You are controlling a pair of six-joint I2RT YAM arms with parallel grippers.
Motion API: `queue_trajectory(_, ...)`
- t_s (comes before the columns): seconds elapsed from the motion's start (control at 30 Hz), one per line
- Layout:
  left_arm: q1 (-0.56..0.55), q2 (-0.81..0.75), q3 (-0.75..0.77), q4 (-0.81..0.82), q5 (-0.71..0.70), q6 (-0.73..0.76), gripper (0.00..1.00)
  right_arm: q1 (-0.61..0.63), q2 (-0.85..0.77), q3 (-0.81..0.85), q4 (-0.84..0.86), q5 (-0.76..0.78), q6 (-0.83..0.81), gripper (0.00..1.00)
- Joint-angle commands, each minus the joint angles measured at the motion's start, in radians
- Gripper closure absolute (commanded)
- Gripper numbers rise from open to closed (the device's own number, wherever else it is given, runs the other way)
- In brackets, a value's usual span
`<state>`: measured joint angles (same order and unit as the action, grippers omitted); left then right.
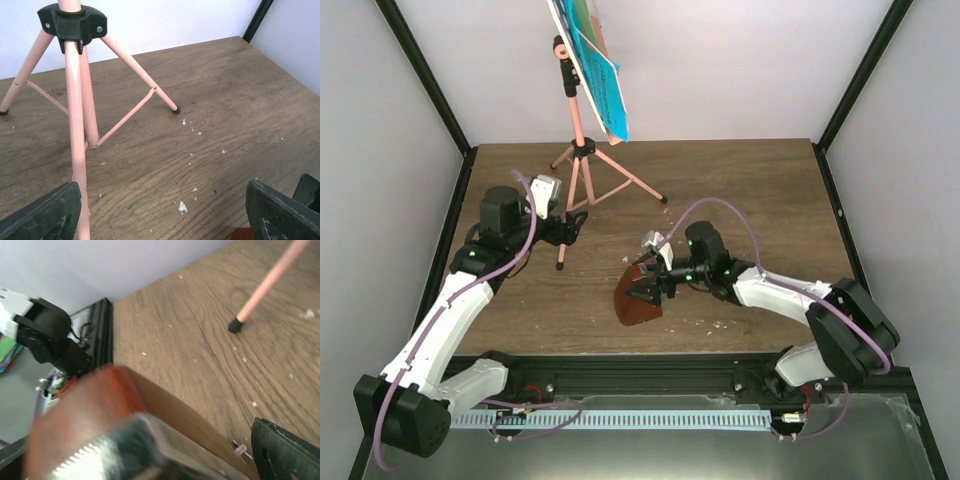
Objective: Pack up the instrument practice props
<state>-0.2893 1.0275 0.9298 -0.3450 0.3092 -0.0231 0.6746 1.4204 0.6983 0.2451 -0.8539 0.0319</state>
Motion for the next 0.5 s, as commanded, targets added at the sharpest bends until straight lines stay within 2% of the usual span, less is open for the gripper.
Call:
queue_trajectory(0.0,0.004,-0.009,-0.01,0.011,-0.041,-0.007,0.09,0.035,-0.055,-0.088,0.095,0.233,0.049,0.04)
queue_trajectory(0.2,0.003,-0.023,-0.009,-0.007,-0.175,-0.011,0.09,0.051,-0.196,-0.193,0.11,0.534,0.164,0.13)
queue_trajectory(0.3,0.004,-0.039,-0.014,-0.004,-0.197,-0.013,0.09,0.051,-0.261,-0.207,0.014,0.771,0.232,0.13)
queue_trajectory(0.47,0.003,-0.056,-0.015,-0.008,-0.216,-0.015,0.09,0.048,-0.326,-0.197,-0.147,1.032,0.328,0.12)
